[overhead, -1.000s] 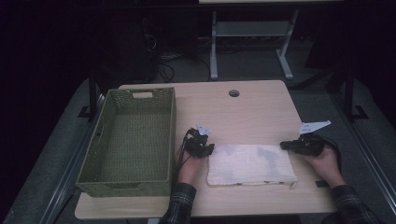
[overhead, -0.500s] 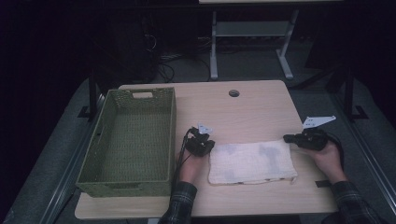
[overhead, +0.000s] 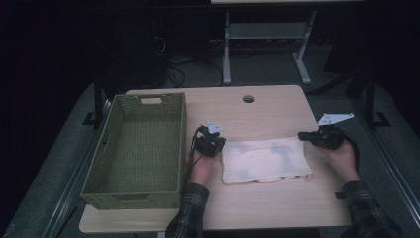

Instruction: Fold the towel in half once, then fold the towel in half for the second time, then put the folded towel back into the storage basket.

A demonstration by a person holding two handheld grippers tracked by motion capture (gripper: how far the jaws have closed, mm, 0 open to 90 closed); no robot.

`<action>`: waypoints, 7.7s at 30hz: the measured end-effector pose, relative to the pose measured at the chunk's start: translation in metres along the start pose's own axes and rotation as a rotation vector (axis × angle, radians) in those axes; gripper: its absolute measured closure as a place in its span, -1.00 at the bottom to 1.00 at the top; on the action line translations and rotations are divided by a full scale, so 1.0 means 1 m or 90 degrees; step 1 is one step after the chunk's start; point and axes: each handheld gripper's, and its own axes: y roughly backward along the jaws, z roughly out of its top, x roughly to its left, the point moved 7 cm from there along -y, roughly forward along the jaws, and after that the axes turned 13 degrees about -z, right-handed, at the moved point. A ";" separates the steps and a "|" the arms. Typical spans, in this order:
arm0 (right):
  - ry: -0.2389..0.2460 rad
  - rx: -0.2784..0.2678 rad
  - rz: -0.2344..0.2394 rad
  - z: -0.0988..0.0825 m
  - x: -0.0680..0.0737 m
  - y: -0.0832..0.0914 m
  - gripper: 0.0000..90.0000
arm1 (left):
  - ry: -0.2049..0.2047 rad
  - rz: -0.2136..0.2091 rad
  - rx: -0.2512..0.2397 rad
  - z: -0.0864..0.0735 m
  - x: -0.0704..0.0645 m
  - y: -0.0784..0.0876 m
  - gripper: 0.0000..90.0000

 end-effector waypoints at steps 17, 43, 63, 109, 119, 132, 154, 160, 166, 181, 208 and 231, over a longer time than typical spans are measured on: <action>-0.008 -0.021 0.027 -0.003 0.005 0.022 0.93 | -0.009 -0.019 -0.022 -0.001 -0.014 0.018 0.93; 0.014 -0.011 0.066 -0.032 0.036 0.061 0.93 | -0.025 -0.037 -0.040 -0.030 -0.059 0.049 0.93; 0.033 0.030 0.085 -0.059 0.053 0.072 0.93 | -0.028 -0.038 0.023 -0.072 -0.086 0.046 0.93; 0.005 0.092 0.074 -0.063 0.073 0.053 1.00 | -0.095 -0.159 0.060 -0.044 -0.075 0.025 -0.20; 0.009 0.093 0.055 -0.047 0.061 0.032 1.00 | -0.086 -0.143 0.054 -0.045 -0.072 0.026 -0.21; 0.028 0.075 0.050 -0.011 0.046 -0.018 1.00 | -0.083 -0.128 0.032 -0.040 -0.070 0.029 -0.20; 0.026 0.029 0.049 0.012 0.042 -0.029 0.24 | -0.074 -0.126 0.073 -0.038 -0.062 0.008 0.77; 0.028 0.023 0.048 0.005 0.045 -0.012 -0.02 | -0.069 -0.149 0.110 -0.041 -0.064 -0.001 0.99; 0.033 0.025 0.051 -0.002 0.051 -0.002 -0.09 | -0.086 -0.163 0.138 -0.048 -0.069 -0.002 0.99; 0.030 0.008 0.052 0.002 0.052 -0.003 -0.11 | -0.155 -0.251 0.186 -0.056 -0.113 -0.005 0.99; 0.040 0.005 0.056 0.004 0.056 -0.006 -0.11 | -0.286 -0.384 0.164 -0.030 -0.159 -0.024 -0.06; 0.037 0.002 0.054 0.004 0.055 -0.004 -0.12 | -0.332 -0.364 0.187 -0.036 -0.155 -0.046 0.18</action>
